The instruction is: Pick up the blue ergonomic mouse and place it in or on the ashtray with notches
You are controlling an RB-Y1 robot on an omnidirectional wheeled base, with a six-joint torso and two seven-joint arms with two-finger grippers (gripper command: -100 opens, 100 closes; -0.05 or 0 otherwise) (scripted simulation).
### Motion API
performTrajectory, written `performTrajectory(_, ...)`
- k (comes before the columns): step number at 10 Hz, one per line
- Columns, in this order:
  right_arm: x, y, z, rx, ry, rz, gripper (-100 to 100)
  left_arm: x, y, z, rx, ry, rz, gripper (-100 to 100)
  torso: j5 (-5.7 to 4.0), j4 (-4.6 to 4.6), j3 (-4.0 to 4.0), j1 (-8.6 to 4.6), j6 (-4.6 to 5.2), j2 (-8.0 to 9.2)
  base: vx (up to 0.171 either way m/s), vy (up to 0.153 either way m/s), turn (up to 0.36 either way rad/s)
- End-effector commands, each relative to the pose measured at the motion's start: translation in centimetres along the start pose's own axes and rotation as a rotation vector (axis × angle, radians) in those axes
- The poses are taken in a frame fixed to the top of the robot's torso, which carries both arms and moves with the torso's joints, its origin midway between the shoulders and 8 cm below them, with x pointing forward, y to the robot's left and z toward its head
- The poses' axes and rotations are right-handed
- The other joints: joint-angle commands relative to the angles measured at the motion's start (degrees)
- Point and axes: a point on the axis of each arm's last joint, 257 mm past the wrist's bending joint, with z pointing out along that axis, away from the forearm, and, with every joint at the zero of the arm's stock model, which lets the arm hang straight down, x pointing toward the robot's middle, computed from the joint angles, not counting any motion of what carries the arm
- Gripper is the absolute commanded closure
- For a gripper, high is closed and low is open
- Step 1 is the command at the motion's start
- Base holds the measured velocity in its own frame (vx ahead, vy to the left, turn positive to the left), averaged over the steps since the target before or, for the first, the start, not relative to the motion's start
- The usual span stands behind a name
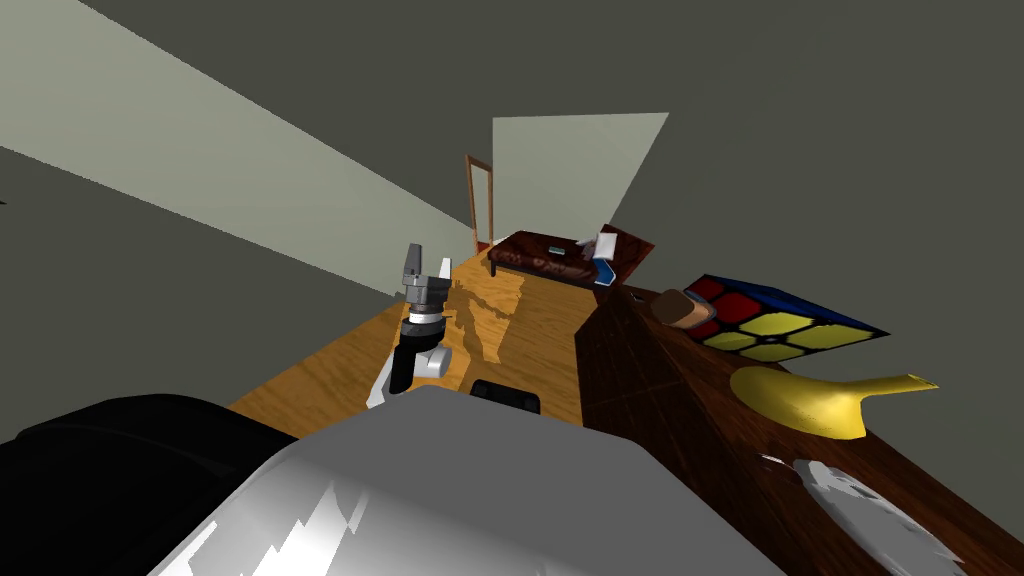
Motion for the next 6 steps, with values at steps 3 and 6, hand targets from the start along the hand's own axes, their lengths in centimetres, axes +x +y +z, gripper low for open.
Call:
performTrajectory(3, -3.4, 0.5, 1.3, 0.004, -0.080, -0.003, 100, 0.0, 0.0, 0.0, 0.000, 0.000, 0.000, 0, 0.10, 0.00, -0.03, 0.12, -0.05, -0.05, 0.018, -0.124, -0.045)
performTrajectory(6, -6.7, 0.7, 2.3, 0.011, -0.153, 0.000, 100, 0.0, 0.0, 0.0, 0.000, 0.000, 0.000, 0, 0.03, -0.03, -0.08, -0.47, -0.12, -0.13, 0.014, -0.204, -0.015)
